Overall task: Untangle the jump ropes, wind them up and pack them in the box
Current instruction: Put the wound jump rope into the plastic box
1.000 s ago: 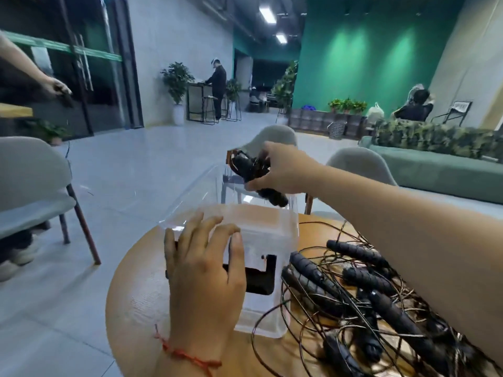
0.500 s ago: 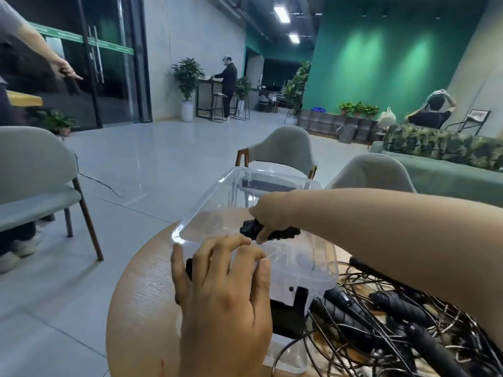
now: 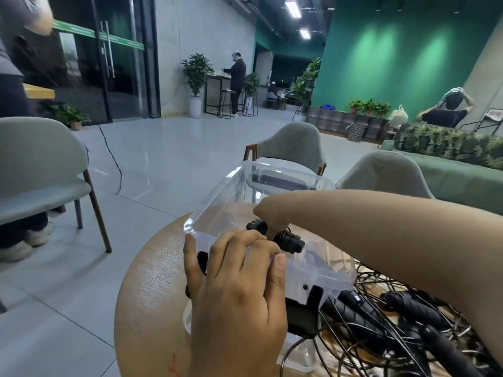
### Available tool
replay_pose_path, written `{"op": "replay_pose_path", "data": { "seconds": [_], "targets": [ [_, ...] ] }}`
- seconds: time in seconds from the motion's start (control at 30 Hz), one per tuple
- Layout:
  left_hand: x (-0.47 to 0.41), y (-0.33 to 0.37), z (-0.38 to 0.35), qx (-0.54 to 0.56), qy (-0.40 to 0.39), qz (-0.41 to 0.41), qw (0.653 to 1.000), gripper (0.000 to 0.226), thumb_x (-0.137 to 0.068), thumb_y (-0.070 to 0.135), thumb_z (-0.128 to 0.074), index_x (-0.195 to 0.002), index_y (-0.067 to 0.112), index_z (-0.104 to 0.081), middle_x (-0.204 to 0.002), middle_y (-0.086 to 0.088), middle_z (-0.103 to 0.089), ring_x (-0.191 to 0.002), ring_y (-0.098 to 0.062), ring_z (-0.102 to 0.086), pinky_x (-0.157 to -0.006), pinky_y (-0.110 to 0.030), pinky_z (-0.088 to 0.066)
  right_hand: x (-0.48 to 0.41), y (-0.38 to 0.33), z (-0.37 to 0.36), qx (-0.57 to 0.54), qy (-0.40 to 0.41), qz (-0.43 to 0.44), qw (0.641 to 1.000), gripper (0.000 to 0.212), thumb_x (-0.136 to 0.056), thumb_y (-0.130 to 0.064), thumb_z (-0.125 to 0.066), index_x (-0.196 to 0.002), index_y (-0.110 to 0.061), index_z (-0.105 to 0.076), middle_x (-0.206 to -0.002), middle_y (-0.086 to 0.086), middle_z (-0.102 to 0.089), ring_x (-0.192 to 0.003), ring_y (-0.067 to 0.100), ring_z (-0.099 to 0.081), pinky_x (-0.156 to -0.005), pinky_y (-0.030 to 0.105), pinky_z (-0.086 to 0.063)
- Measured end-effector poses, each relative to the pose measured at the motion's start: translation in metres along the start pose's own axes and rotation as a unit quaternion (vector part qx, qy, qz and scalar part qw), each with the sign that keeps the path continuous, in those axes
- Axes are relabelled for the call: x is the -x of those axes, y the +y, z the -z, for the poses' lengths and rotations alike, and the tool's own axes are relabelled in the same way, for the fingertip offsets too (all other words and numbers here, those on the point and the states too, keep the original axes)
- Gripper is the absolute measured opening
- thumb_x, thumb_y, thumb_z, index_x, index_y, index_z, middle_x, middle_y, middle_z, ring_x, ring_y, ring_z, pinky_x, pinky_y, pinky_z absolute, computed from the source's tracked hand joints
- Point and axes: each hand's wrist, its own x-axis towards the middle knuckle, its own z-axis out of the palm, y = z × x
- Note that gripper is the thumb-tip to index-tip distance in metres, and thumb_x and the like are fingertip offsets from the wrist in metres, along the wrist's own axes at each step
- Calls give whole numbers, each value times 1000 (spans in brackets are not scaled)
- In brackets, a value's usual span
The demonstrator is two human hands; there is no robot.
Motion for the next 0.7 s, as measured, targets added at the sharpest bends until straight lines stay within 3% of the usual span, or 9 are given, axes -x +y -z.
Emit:
{"op": "replay_pose_path", "data": {
  "seconds": [0.13,0.3,0.4,0.6,0.7],
  "targets": [
    [1,3,-1,0,-5,7,1000,23,-104,44,-44,-103,40,-66,-119,22,-62,-127,-8,-56,-127,-63,-10,0,5,-6,-30,1,3,1000,68,-73,-49,-95,-125,-20,-61,-112,5,-65,-101,30,-62,-89,41,-54],
    [2,5,-2,2,-5,-4,1000,21,-103,43,-47,-104,39,-67,-119,22,-63,-129,-7,-55,-126,-63,-11,0,6,-7,-50,10,-3,999,57,-70,-38,-98,-103,-27,-53,-103,0,-62,-98,28,-61,-79,37,-51],
    [2,7,-2,5,-2,-7,1000,20,-103,42,-47,-104,39,-67,-118,23,-63,-131,-6,-54,-127,-63,-10,-4,8,-9,-41,21,-2,999,58,-70,-41,-97,-107,-27,-54,-103,-1,-64,-98,27,-63,-85,39,-55],
    [1,2,0,11,-8,6,1000,19,-104,44,-45,-105,42,-64,-117,25,-62,-132,-4,-52,-128,-61,-9,-3,2,-1,-31,15,10,999,44,-83,-46,-87,-111,-25,-60,-101,-1,-65,-96,24,-64,-69,30,-43],
    [1,1,1,10,-9,9,1000,20,-104,44,-44,-105,41,-65,-116,25,-61,-132,-4,-52,-128,-60,-8,-3,3,8,-40,-1,-5,999,39,-84,-37,-88,-114,-21,-69,-104,1,-71,-97,25,-68,-72,33,-52]
  ]
}}
